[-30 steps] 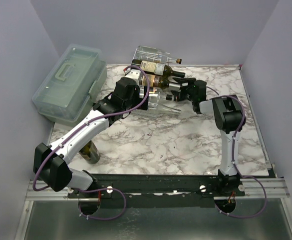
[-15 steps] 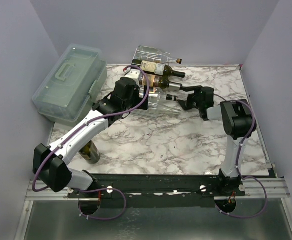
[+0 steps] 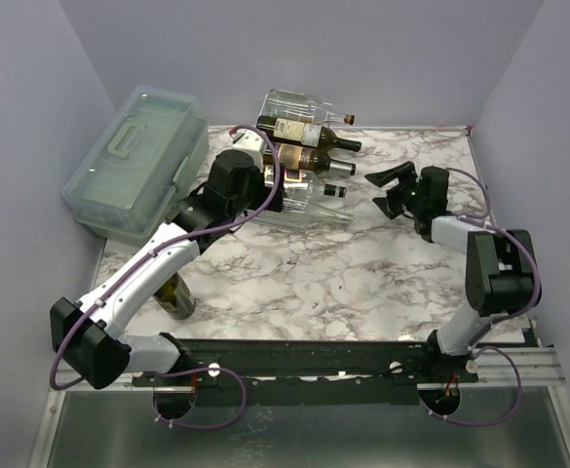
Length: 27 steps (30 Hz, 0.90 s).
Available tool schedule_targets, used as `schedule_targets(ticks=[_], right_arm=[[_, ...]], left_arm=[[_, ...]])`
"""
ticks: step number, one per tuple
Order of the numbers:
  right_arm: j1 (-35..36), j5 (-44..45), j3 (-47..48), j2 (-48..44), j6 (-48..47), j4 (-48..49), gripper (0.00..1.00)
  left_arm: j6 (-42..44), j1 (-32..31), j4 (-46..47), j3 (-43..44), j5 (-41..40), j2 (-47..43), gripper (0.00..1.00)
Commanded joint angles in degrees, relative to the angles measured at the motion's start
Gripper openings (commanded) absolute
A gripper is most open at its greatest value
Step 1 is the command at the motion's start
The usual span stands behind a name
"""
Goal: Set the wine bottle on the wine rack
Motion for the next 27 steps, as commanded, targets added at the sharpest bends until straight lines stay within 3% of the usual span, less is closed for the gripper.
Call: schedule_targets(ticks=[1,8,13,17,21,27], right_arm=[[0.27,-2.42,1.59,-9.54,-19.14,-10.94,0.86],[2.35,-0.14,3.12,-23.97,-31.22,-22.66,0.88],[14.25,3.57,8.97,-28.48,-37.75,-27.31,0.89],[29.46,10.89,17.52,-25.30,-42.15,-31.05,0.92],[45.30,14.92,24.20,-18.34,-43.02,-28.23,0.94],[59.86,15.91,36.10,-5.41,-48.26,-25.77,0.95]], left_arm=[[0.87,-0.33,-0.52,1.88,-1.21,-5.08,0.99],[1.26,-0.40,-0.29,3.43,-4.69,-12.10,0.99],[1.69,-0.41,-4.64,10.42,-3.81,-17.49,0.99],[1.24,-0.39,-10.41,14.94,-5.37,-20.73,0.99],[-0.32,-0.39,-12.04,15.52,-6.34,-25.54,0.99],[-0.93,-0.35,-17.13,20.65,-8.43,-29.65,0.99]])
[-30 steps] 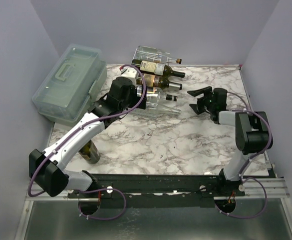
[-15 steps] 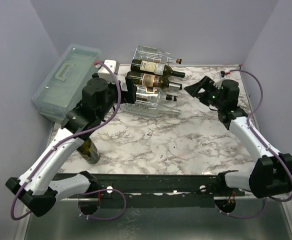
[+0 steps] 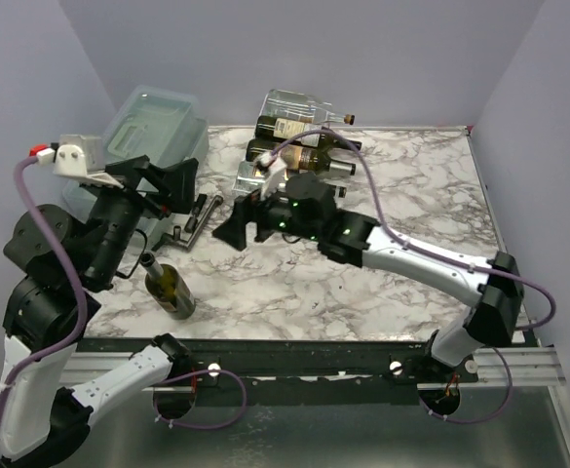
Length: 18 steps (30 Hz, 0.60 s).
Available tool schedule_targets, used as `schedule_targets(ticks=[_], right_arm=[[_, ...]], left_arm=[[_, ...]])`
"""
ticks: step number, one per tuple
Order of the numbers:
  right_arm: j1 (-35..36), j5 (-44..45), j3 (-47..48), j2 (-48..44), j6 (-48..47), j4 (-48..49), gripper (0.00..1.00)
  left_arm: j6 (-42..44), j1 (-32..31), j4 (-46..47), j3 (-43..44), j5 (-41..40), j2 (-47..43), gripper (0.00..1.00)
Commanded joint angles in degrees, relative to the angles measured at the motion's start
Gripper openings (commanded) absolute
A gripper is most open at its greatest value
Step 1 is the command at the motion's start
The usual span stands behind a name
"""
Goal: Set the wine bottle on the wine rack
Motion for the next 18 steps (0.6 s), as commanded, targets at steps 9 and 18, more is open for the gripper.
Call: schedule_targets(ticks=[9,18], right_arm=[[16.43,8.35,16.65,17.24,-9.74,-0.98,0.96],[18.96,16.43,28.18,26.62,-11.64,-6.48,0.96]], left_arm=[[0.24,-0.32,-12.16,8.39,-5.73,-4.73,0.99],[0.37,-0.41,-14.06,9.89,-5.83,-5.31,0.99]])
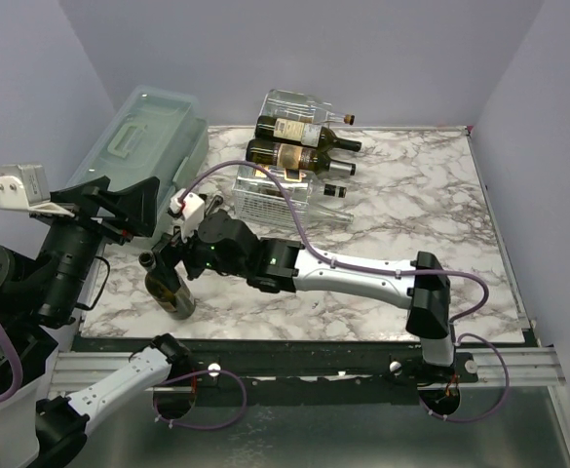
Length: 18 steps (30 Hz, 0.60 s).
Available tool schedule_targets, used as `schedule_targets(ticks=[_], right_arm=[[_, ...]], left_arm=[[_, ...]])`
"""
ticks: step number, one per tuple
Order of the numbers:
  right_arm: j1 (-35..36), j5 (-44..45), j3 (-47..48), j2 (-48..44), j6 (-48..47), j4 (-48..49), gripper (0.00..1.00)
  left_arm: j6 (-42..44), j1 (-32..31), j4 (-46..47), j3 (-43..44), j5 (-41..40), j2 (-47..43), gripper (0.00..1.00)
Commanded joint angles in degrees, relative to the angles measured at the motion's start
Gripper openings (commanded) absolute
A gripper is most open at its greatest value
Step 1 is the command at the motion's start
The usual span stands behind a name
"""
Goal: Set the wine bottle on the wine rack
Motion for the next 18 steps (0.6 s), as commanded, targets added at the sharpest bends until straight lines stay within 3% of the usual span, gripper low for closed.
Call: schedule_targets(ticks=[1,11,18], right_arm=[[0.71,5.27,5.39,4.43,-2.07,-4.09,0.96],[2.98,11.57,16.55,11.97,-3.44,-11.43,0.94],[4.05,11.86,18.40,13.60,-4.58,-11.73,0.93]], left_arm=[[0.79,-0.42,-2.75,1.75,-1.65,-0.29,0.99],[2.50,-0.38,-3.09,2.16,-6.00,-2.10,0.99],[2.44,-0.42,-3.56,2.20,-6.81,-2.47,0.99]])
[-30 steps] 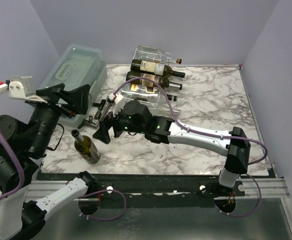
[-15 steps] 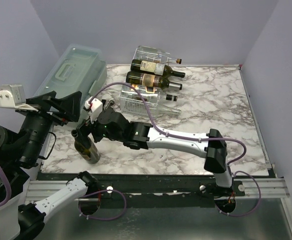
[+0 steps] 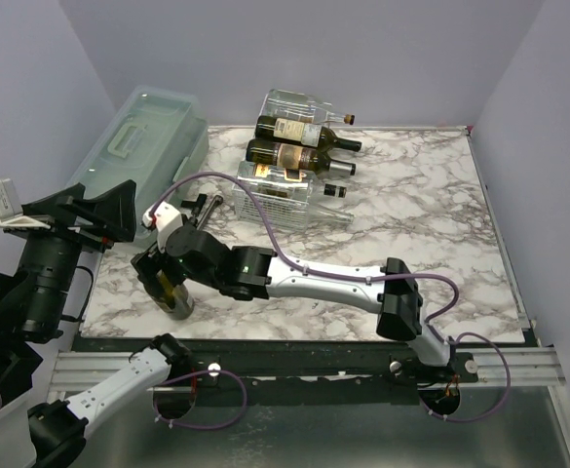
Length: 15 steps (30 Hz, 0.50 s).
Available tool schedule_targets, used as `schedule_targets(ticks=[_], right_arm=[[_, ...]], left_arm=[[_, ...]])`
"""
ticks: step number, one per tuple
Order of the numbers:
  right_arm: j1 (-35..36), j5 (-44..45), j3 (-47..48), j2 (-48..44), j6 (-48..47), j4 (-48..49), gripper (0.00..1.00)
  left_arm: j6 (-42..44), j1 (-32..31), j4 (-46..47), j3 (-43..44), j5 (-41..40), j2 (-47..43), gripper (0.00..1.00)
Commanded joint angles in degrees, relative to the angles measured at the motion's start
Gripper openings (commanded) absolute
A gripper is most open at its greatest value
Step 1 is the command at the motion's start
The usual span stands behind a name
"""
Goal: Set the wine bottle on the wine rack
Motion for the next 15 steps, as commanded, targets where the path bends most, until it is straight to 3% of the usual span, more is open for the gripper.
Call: schedule_targets(ticks=[1,10,15], right_arm=[[0.74,2.23,3.43,2.26,-1.64,-2.85,0.92],[1.96,1.49,7.10,4.93,-4.57,-5.15,0.78],[2.00,0.85,8.56,6.17,-5.58,-6.12,0.77]], left_arm=[[0.99,-0.42,-1.72,0.58,-1.95,-0.47,0.99],[0.83,-0.36,-1.86,0.41,-1.94,-0.33,0.99],[-0.30,-0.38,-1.86,0.85,-0.91,-0.40,0.99]])
